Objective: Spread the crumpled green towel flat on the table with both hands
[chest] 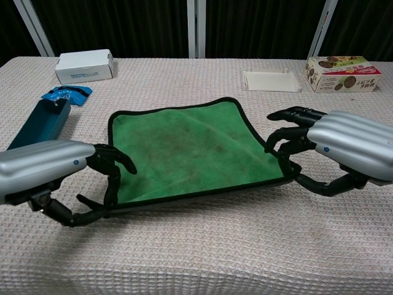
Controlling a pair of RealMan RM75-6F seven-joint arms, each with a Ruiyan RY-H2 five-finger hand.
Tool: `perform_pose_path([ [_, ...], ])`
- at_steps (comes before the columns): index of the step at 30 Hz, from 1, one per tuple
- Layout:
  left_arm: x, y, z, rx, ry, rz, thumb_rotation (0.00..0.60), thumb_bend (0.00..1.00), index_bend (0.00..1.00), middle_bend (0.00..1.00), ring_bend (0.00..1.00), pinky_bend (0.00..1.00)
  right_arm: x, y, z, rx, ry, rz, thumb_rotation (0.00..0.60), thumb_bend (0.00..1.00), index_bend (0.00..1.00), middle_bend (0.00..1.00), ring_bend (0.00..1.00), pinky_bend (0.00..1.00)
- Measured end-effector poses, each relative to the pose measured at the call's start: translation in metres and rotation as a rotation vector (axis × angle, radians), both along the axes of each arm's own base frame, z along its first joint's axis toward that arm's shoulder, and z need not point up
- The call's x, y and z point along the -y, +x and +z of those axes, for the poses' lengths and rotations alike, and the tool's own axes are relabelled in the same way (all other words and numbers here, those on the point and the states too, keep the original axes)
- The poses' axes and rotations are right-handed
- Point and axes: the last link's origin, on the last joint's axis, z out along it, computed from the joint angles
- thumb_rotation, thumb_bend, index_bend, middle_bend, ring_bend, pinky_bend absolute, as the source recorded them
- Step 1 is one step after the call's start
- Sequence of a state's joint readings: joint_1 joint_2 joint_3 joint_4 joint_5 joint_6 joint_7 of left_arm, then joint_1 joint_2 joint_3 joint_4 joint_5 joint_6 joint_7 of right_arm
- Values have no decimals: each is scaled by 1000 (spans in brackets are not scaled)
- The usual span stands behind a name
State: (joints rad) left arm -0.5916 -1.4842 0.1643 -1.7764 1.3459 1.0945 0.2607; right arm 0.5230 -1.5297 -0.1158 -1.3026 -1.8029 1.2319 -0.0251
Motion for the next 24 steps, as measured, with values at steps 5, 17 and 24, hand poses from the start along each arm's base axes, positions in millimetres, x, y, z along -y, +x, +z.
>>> perform_pose_path([
  [5,3,0,-4,-12,-33,-3,600,563,495,155,105,136,-4,-4,-4,-69,-3,26,600,341,554,205,0,0],
  [17,8,1,-7,-53,-45,-23,600,408,325,120,105,136,-17,-7,-8,-152,-2,30,600,53,226,106,0,0],
  [24,13,3,4,-51,-6,-24,600,317,235,113,105,136,-23,-3,3,-160,-29,20,600,0,31,49,0,0],
])
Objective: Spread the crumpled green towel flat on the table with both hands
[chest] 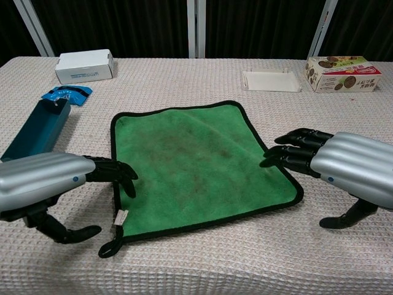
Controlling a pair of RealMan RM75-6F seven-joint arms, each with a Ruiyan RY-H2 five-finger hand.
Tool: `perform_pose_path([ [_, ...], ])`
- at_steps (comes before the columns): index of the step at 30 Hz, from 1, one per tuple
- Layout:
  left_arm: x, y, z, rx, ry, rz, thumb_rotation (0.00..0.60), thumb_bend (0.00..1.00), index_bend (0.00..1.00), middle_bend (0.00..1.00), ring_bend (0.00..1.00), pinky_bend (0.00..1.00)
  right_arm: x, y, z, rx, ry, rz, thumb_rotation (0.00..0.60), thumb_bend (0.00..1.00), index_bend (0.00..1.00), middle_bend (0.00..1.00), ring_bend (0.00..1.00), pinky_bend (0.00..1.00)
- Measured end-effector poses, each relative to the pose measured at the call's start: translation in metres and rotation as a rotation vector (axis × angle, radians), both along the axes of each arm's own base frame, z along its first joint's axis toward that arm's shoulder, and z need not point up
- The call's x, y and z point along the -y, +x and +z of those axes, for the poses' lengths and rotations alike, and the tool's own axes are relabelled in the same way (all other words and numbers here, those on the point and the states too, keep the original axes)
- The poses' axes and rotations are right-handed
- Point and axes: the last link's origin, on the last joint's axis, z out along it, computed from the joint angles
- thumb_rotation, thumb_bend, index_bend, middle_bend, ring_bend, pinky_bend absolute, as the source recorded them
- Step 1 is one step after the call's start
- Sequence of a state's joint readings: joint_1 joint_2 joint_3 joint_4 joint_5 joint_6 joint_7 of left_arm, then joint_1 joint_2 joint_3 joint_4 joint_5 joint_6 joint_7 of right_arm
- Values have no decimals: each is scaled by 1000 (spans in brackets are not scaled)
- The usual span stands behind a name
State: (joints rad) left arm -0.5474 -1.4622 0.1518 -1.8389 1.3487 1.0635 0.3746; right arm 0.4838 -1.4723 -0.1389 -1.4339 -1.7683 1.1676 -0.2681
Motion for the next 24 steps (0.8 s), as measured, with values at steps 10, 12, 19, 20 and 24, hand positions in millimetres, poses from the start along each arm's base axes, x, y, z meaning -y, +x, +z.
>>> perform_pose_path([
  [10,-8,1,44,53,191,7,600,316,232,113,105,136,24,11,34,111,-79,-43,600,608,11,159,0,0],
  [12,-14,-1,56,79,256,31,600,316,232,113,105,136,35,13,34,118,-73,-81,600,739,1,165,0,0],
  [19,-22,-13,80,132,360,112,600,316,233,113,105,136,92,30,9,115,-4,-243,600,878,0,173,0,0],
  [20,-22,-15,82,133,364,120,600,316,233,113,105,136,100,33,4,115,4,-257,600,880,0,173,0,0],
  [24,-21,-24,84,136,373,151,600,316,233,113,105,136,124,52,-20,122,26,-282,600,882,0,173,0,0],
])
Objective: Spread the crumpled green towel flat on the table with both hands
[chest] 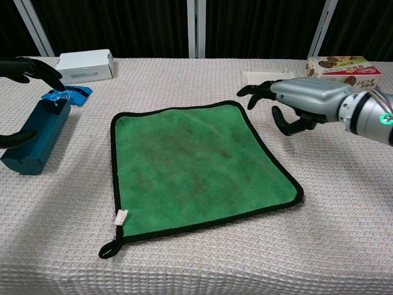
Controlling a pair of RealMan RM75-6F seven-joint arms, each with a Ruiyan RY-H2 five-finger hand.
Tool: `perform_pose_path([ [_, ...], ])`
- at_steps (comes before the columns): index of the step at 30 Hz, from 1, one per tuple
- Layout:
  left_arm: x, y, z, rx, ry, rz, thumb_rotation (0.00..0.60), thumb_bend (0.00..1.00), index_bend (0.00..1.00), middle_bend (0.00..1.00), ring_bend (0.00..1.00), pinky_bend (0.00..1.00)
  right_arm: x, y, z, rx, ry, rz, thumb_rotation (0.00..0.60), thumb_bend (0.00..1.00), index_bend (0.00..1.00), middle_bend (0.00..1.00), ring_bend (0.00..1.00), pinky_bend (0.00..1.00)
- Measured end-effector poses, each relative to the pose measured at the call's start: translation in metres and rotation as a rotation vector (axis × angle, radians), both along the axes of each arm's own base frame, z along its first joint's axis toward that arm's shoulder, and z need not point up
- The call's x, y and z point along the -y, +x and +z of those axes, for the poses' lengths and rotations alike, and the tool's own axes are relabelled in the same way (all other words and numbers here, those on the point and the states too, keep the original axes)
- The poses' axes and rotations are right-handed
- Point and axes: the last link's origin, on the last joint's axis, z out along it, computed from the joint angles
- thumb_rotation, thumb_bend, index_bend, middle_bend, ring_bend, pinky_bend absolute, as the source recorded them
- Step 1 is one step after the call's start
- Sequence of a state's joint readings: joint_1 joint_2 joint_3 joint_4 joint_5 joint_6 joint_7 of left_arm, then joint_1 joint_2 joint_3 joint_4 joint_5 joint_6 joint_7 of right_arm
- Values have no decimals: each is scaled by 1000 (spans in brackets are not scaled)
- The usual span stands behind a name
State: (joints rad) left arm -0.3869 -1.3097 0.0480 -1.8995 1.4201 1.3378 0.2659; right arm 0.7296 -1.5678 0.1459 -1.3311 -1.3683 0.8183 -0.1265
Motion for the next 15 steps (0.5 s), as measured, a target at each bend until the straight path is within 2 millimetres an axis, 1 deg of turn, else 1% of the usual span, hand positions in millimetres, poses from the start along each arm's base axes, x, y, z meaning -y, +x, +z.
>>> perform_pose_path([
  [4,1,-7,2,5,5,19,600,316,232,113,105,136,15,15,-20,-19,21,9,600,880,0,173,0,0],
  [6,1,-8,2,7,5,21,600,316,232,113,105,136,18,18,-27,-35,26,11,600,879,0,173,0,0],
  [10,2,-9,2,11,7,19,600,316,232,113,105,136,26,18,-37,-75,22,5,600,875,0,173,0,0],
  [15,5,-10,3,20,10,13,600,316,233,113,105,136,35,12,-42,-121,2,-23,600,875,0,173,0,0],
])
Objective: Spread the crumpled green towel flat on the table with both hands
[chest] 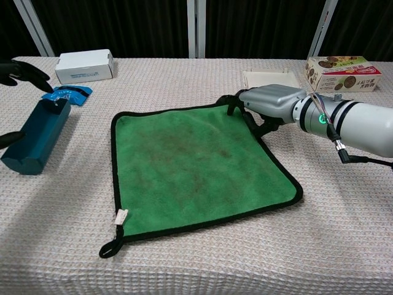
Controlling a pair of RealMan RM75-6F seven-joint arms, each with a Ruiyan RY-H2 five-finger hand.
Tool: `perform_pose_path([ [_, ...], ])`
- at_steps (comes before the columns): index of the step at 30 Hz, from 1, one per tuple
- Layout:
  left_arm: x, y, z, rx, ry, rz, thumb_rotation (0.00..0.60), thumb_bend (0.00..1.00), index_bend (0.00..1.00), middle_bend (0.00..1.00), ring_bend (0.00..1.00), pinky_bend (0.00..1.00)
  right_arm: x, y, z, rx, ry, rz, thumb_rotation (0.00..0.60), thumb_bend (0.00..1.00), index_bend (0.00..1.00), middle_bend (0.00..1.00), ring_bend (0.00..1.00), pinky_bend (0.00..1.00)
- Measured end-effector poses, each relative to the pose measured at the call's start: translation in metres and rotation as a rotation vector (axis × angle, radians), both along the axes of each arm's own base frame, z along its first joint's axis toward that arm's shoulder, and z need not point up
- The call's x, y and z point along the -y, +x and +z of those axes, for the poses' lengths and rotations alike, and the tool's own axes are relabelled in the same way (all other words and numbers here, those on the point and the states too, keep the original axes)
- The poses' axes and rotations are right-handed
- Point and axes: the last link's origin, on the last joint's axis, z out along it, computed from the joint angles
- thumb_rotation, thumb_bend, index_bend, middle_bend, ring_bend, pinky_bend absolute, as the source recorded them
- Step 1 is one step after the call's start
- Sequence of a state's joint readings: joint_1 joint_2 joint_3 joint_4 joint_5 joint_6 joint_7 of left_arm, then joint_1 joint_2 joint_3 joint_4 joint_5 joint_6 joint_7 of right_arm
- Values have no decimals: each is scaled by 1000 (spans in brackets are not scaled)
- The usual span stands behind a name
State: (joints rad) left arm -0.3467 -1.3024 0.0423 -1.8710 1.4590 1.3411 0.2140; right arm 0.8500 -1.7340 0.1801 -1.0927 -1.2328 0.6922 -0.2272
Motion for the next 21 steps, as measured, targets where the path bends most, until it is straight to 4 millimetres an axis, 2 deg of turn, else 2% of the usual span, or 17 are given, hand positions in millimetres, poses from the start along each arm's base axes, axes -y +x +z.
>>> perform_pose_path([
  [4,4,-1,1,1,4,-9,600,316,233,113,105,136,3,-5,1,-13,-22,-18,600,869,0,173,0,0],
  [8,6,-1,3,2,10,-16,600,316,233,113,105,136,0,-2,3,14,-22,-16,600,838,0,171,0,0],
  [10,4,-3,5,-3,21,-14,600,316,232,113,105,136,-3,2,7,53,-29,-10,600,796,0,169,0,0],
  [11,2,-4,6,-7,30,-10,600,316,232,113,105,136,-5,4,10,73,-34,-7,600,752,0,168,0,0],
  [12,0,-7,8,-15,44,-3,600,316,232,113,105,136,-6,5,13,94,-41,-5,600,664,0,167,0,0],
  [14,-4,-12,13,-29,74,15,600,316,233,113,105,136,-9,3,26,134,-74,-2,600,507,0,161,0,0],
  [17,-11,-28,24,-62,148,58,600,312,233,113,105,136,-17,-9,53,182,-152,-7,600,346,0,133,0,0],
  [21,-21,-54,46,-108,284,112,600,296,232,112,105,136,-37,-40,107,214,-290,-44,600,272,0,95,0,0],
])
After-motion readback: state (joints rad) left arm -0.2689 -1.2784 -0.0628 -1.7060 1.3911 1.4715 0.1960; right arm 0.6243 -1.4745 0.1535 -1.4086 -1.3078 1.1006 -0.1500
